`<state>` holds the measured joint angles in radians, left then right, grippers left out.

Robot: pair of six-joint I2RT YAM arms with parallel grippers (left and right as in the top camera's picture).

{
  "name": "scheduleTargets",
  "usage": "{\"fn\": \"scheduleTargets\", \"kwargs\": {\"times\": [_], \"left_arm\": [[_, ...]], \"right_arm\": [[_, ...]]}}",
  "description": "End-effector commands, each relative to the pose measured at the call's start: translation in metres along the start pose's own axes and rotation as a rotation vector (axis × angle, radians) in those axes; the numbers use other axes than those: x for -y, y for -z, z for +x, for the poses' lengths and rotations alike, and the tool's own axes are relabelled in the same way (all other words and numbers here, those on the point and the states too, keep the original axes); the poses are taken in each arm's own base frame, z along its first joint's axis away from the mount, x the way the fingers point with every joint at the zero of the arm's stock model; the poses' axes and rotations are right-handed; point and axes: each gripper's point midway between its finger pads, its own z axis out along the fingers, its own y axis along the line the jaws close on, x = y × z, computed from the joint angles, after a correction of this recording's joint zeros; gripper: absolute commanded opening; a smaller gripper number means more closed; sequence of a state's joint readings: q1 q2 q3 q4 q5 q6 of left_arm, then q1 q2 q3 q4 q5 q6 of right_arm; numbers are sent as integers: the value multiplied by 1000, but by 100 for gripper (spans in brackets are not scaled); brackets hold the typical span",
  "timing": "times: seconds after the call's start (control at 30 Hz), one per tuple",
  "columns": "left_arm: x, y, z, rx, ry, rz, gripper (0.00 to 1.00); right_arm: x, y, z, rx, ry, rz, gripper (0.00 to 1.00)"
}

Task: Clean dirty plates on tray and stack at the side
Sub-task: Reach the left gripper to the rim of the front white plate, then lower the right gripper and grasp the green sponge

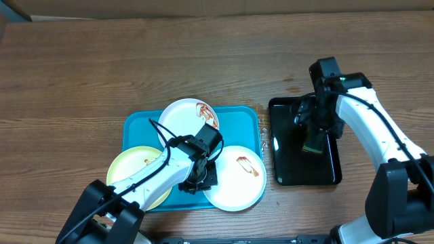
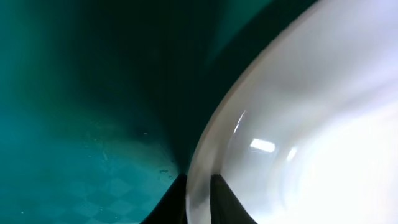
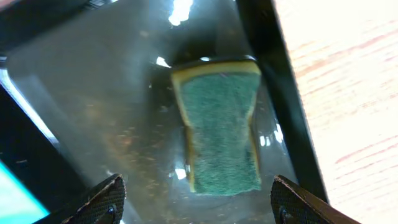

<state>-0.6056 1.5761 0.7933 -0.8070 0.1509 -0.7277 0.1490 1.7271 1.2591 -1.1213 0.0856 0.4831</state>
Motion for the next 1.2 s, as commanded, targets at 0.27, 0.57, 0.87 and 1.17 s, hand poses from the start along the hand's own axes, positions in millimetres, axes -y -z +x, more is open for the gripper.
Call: {"fn": "scheduleTargets", "kwargs": {"times": [0.27, 0.57, 0.87, 1.17], "left_arm": [[-21, 3, -8, 26, 41, -94, 4], [-26, 33, -21, 63, 32, -183, 5], [-26, 37, -25, 82, 24, -195, 10], [-29, 28, -12, 31, 36, -185, 12]], "right_arm": [[13, -11, 13, -37, -19, 45, 76], [13, -30, 14, -18, -19, 33, 79], [14, -60, 22, 7, -21, 16, 72], [4, -59, 39, -75, 72, -59, 37]]}}
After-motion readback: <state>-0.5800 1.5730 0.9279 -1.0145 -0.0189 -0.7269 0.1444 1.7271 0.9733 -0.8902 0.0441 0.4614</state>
